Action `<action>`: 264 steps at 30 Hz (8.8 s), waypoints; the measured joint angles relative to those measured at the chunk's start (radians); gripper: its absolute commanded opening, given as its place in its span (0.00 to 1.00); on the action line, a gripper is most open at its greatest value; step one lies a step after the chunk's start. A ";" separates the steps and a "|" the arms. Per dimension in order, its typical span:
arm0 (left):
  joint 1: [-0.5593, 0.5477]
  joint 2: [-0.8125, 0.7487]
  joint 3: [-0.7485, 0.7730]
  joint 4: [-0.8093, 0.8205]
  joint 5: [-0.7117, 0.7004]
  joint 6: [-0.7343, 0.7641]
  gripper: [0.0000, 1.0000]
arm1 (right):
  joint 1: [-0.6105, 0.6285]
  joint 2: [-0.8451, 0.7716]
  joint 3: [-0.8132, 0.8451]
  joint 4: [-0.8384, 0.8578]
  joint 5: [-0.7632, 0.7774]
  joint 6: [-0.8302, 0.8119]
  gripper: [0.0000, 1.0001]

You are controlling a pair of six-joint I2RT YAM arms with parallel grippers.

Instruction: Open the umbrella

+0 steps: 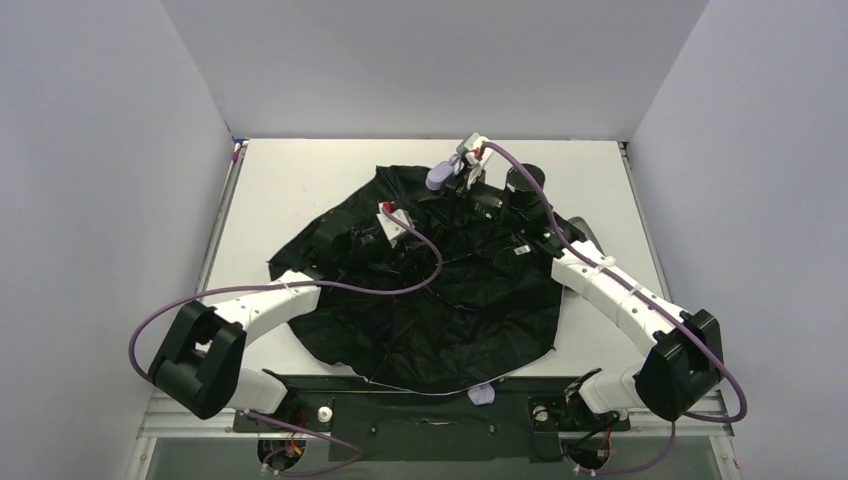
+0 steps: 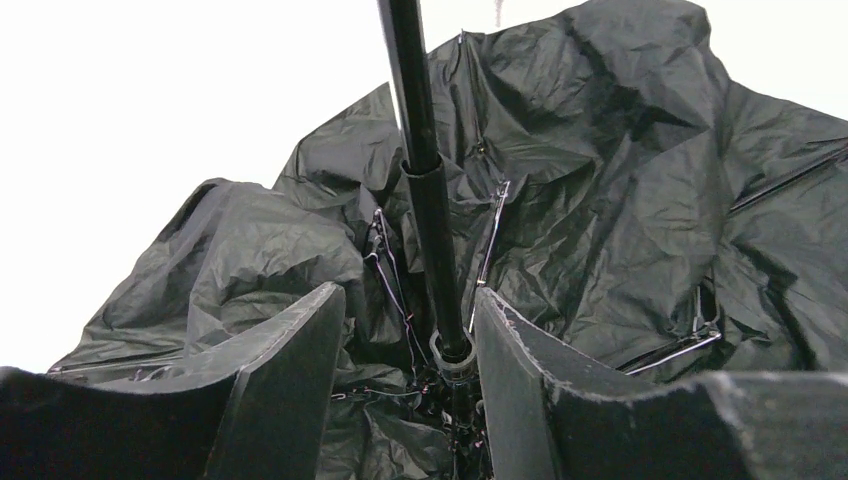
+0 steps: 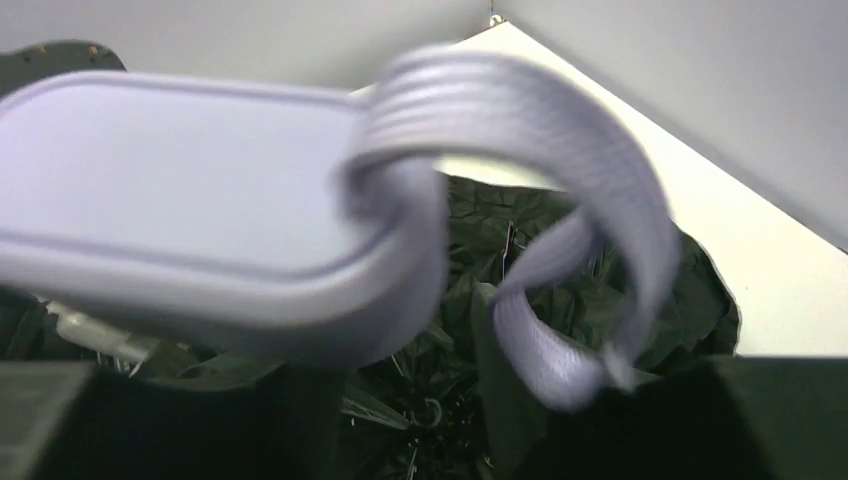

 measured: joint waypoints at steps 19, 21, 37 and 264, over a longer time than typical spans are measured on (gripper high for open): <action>-0.021 0.179 0.025 0.130 -0.040 0.037 0.14 | 0.013 0.034 0.085 0.150 0.093 0.072 0.00; -0.014 0.179 0.026 0.135 -0.042 0.037 0.13 | 0.013 0.039 0.102 0.132 0.095 0.074 0.00; 0.033 0.147 0.105 0.161 0.003 0.054 0.27 | -0.015 0.094 0.346 0.001 0.124 0.150 0.00; 0.371 -0.204 0.677 -0.639 0.102 0.132 0.76 | 0.003 -0.037 0.067 -0.101 -0.172 0.744 0.00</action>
